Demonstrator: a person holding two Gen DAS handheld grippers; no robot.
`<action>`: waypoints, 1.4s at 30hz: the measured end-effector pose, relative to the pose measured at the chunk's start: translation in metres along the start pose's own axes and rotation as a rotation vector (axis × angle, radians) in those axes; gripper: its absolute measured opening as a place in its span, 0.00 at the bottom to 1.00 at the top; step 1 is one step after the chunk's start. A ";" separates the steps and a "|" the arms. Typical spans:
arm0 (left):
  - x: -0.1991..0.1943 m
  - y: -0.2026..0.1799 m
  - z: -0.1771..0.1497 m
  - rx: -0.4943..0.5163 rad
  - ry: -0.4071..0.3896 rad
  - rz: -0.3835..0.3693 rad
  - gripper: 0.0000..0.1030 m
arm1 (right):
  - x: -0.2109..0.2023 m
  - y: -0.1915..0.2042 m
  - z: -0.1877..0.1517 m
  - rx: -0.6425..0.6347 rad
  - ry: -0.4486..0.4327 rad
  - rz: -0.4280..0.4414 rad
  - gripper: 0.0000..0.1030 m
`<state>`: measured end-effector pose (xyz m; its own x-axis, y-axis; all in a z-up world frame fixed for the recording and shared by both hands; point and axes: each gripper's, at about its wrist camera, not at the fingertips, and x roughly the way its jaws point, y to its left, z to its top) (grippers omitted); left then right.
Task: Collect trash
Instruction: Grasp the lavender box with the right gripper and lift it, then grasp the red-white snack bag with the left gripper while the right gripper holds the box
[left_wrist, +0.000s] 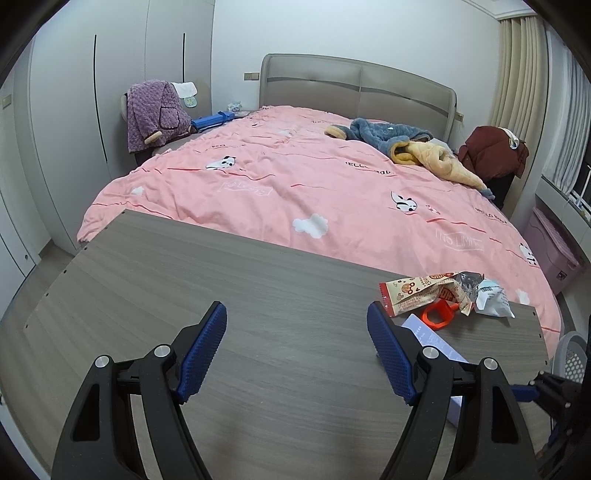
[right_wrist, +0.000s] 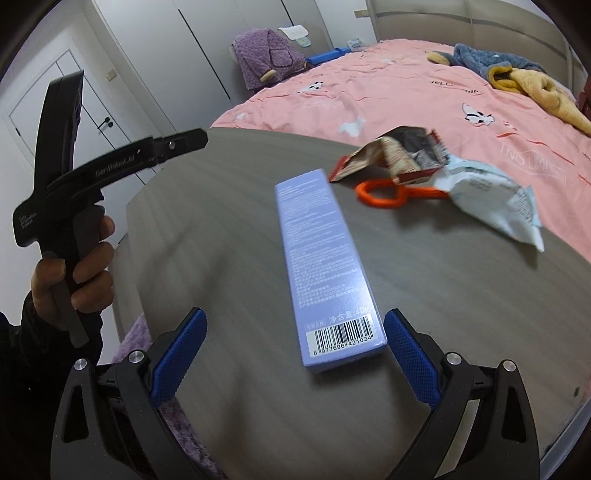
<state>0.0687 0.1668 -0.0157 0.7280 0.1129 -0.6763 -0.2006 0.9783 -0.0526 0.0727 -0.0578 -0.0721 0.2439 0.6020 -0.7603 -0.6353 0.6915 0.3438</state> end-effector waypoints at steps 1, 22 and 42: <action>-0.003 0.002 0.000 0.002 -0.005 0.002 0.73 | 0.001 0.006 -0.001 -0.002 -0.001 -0.010 0.92; -0.023 0.031 -0.029 0.061 0.050 -0.001 0.73 | 0.049 0.018 0.029 0.048 -0.004 -0.325 0.65; -0.002 -0.005 -0.022 0.203 0.085 -0.152 0.73 | -0.025 0.033 -0.027 0.166 -0.140 -0.308 0.43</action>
<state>0.0535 0.1582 -0.0304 0.6805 -0.0442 -0.7314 0.0482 0.9987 -0.0155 0.0262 -0.0607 -0.0564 0.5098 0.3967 -0.7634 -0.3923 0.8969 0.2041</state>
